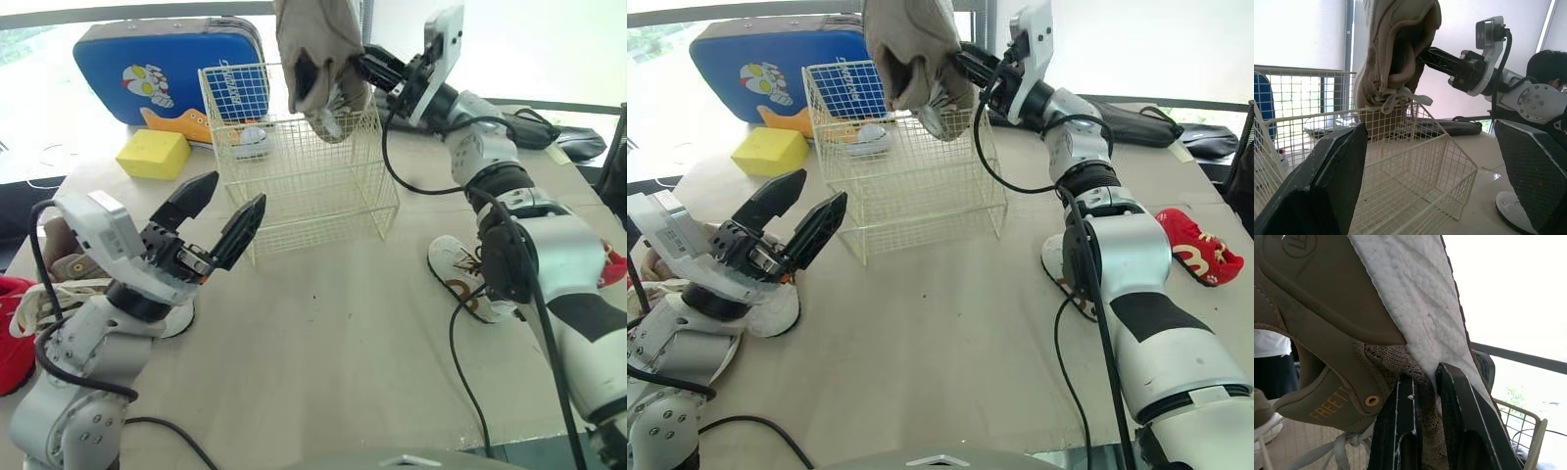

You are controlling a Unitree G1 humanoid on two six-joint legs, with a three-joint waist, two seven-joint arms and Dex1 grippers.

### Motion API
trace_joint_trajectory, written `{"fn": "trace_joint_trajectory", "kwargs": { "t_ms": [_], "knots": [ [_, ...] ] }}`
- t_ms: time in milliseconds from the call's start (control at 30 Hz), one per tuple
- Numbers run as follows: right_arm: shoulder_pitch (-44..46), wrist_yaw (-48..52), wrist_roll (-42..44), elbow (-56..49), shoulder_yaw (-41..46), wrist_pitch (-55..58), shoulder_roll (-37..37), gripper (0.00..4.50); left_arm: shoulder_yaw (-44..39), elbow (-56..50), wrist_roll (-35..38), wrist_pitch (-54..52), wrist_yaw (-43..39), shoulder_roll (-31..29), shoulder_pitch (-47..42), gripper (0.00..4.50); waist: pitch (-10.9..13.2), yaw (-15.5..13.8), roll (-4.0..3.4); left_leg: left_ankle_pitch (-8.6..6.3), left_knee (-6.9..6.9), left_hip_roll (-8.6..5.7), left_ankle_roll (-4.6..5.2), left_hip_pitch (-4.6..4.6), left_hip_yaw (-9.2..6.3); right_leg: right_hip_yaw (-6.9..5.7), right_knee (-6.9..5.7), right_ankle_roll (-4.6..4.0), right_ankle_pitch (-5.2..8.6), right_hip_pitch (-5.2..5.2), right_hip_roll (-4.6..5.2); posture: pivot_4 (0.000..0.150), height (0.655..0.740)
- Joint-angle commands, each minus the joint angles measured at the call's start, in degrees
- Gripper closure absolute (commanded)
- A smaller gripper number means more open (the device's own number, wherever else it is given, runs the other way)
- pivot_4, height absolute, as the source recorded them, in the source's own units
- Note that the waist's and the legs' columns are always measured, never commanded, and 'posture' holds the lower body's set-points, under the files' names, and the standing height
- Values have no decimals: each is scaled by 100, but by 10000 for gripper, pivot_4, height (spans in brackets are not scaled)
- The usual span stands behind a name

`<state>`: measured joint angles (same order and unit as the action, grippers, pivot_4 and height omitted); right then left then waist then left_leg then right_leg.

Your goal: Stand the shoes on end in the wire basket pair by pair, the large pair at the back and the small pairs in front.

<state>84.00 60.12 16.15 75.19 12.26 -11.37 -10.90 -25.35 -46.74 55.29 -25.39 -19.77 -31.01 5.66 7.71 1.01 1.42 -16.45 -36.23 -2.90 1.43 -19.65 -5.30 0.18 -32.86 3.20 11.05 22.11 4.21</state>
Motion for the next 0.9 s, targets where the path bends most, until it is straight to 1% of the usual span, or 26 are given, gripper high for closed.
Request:
{"fn": "trace_joint_trajectory", "kwargs": {
  "t_ms": [33,167,300,400,567,767,900],
  "knots": [
    [34,724,-5,-107,28,593,-79,45000,-41,-133,100,110,-70,-62,52,96,-1,0,0,0,0,2,0,0,0,1,0,0,0,0,-2,1500,7400],
    [67,1040,-23,-220,8,1155,-245,45000,-134,-95,186,78,-317,-217,269,96,-1,-3,-2,0,0,5,0,1,0,2,0,-3,2,-1,-4,1500,7400],
    [132,996,-105,-410,-100,1757,-369,45000,-216,3,280,96,-462,-317,378,96,-3,-3,-3,-1,0,5,0,3,3,4,0,-3,2,-2,-4,1500,7400],
    [303,812,13,-581,-5,2288,-426,45000,-162,112,280,88,-581,-355,350,96,-2,-7,-4,-1,0,5,0,3,2,4,0,-3,2,-2,-5,1500,7400],
    [562,750,182,-809,75,3453,-572,45000,-56,239,298,66,-672,-390,200,96,-3,-12,-3,-1,2,5,0,-2,-1,3,1,-3,2,0,-5,1500,7400],
    [514,810,282,-1470,-14,4390,-644,45000,-49,354,302,56,-763,-415,114,96,-2,1,-4,-2,5,5,1,-6,3,5,1,-2,1,3,-5,1500,7400],
    [448,408,563,-1907,192,5204,-661,45000,-16,345,332,44,-786,-400,103,96,-2,0,-4,-2,6,6,1,-7,3,5,1,-2,1,5,-5,1500,7400]
  ]
}}
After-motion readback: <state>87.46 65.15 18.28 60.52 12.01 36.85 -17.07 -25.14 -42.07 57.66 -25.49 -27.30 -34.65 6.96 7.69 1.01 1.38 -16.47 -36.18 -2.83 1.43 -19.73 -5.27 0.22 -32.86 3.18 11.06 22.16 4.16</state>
